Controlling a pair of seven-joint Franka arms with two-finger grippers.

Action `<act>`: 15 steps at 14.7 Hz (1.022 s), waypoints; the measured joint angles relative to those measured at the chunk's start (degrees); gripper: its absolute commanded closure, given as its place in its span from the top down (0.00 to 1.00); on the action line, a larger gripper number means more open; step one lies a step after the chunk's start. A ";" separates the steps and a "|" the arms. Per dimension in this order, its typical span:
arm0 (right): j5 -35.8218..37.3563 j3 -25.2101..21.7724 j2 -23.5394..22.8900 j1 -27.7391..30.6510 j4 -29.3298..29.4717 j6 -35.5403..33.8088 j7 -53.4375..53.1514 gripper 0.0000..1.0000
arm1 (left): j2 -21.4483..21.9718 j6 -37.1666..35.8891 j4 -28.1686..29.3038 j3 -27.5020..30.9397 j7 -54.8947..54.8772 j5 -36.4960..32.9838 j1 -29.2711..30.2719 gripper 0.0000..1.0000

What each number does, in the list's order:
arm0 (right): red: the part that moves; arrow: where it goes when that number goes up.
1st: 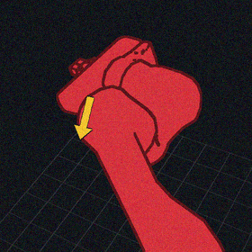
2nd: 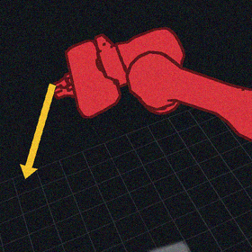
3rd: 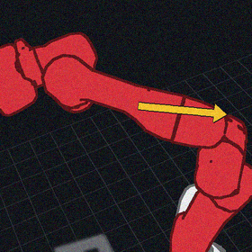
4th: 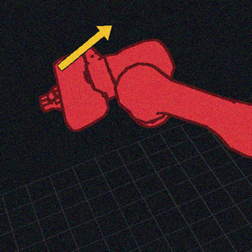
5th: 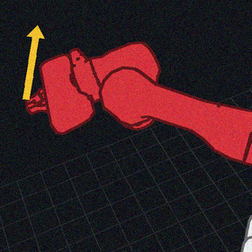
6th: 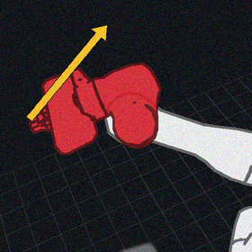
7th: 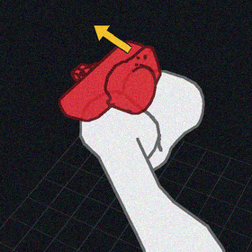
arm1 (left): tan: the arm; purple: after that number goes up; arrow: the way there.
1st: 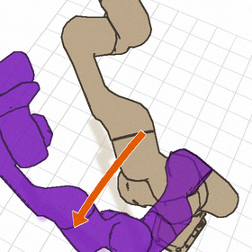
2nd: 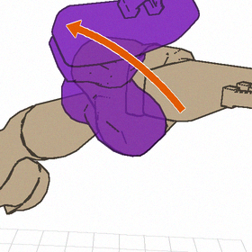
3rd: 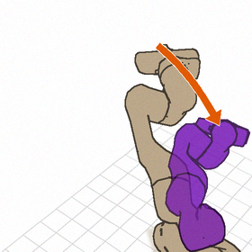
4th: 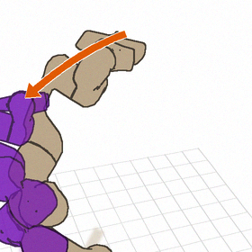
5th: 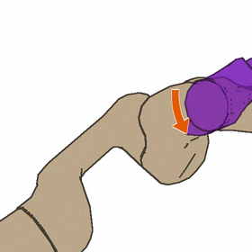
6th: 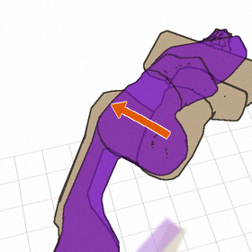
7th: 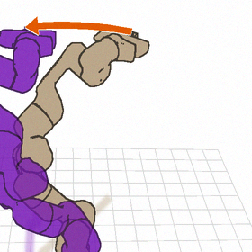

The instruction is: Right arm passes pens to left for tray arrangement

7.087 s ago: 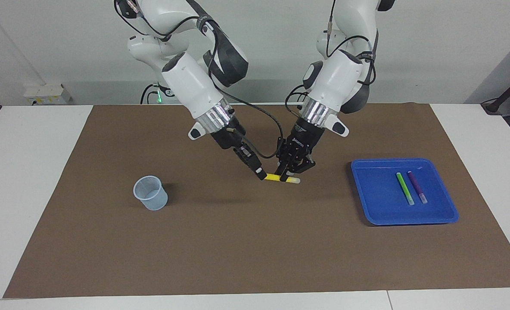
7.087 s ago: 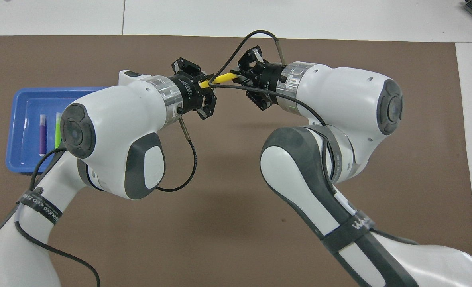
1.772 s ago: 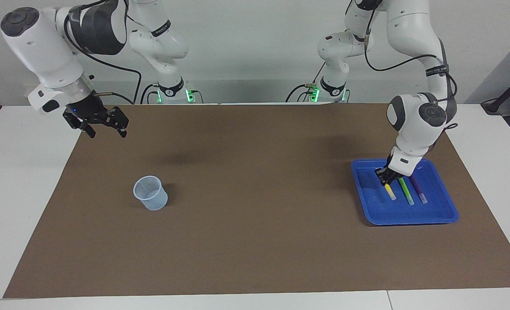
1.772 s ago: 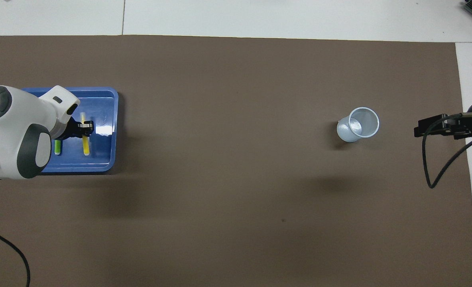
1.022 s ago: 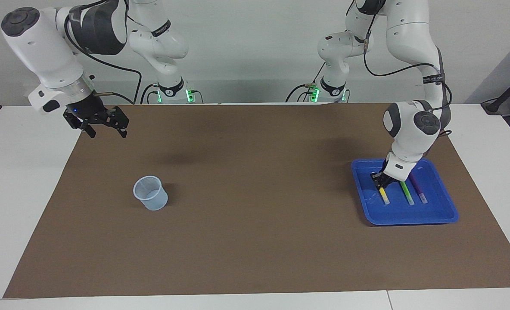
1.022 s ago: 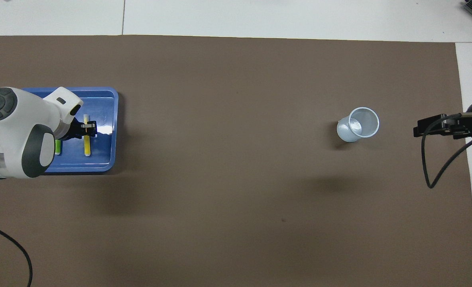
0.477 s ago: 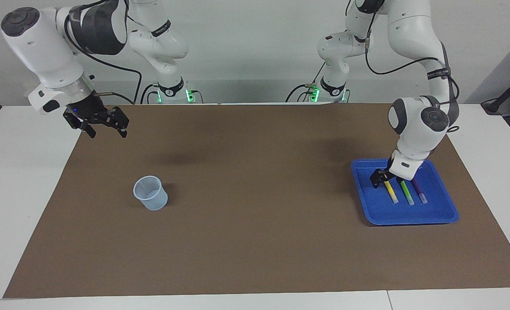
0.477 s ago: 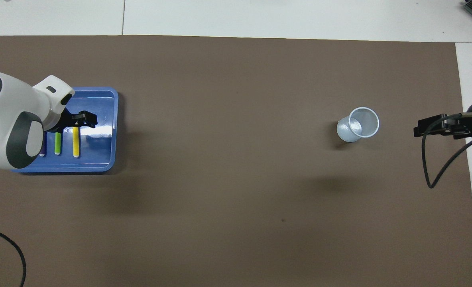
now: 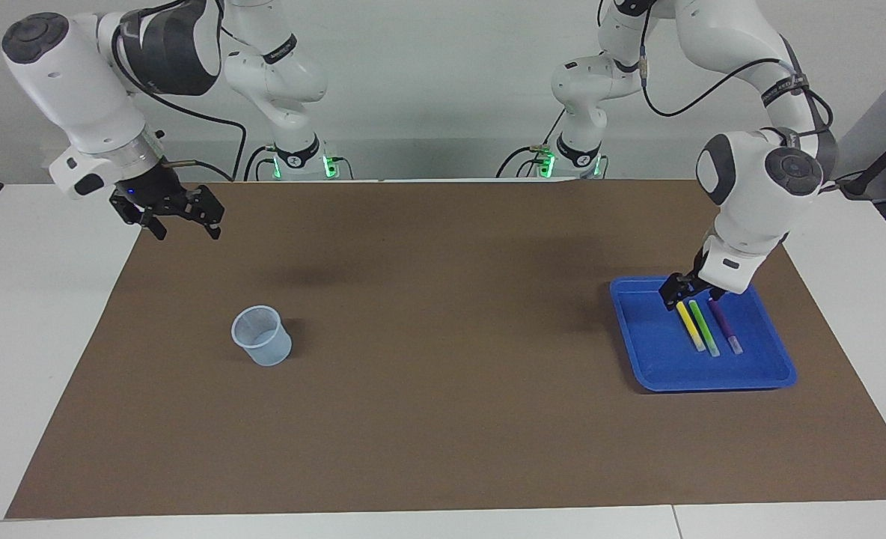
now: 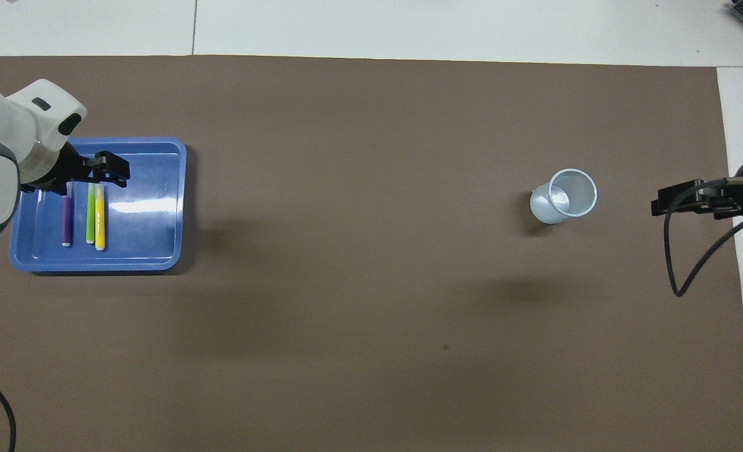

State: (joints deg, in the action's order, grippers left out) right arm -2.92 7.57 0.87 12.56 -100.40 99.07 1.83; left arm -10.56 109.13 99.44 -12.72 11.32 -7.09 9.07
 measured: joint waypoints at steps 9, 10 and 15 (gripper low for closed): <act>0.00 0.00 0.02 0.00 0.00 0.00 0.00 1.00 | 8.24 -8.05 -0.29 -0.23 0.04 3.74 -0.06 1.00; 0.00 0.00 0.02 0.00 0.00 0.00 0.00 1.00 | 9.35 -9.69 -0.32 -0.24 0.04 3.87 -0.06 1.00; 0.00 0.00 0.02 0.00 0.00 0.00 0.00 1.00 | 14.47 -16.72 -0.42 -0.28 0.05 7.25 -0.76 1.00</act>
State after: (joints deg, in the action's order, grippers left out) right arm -2.92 7.57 0.90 12.56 -100.40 99.07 1.83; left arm 3.91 92.41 99.03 -13.00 11.38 0.16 8.31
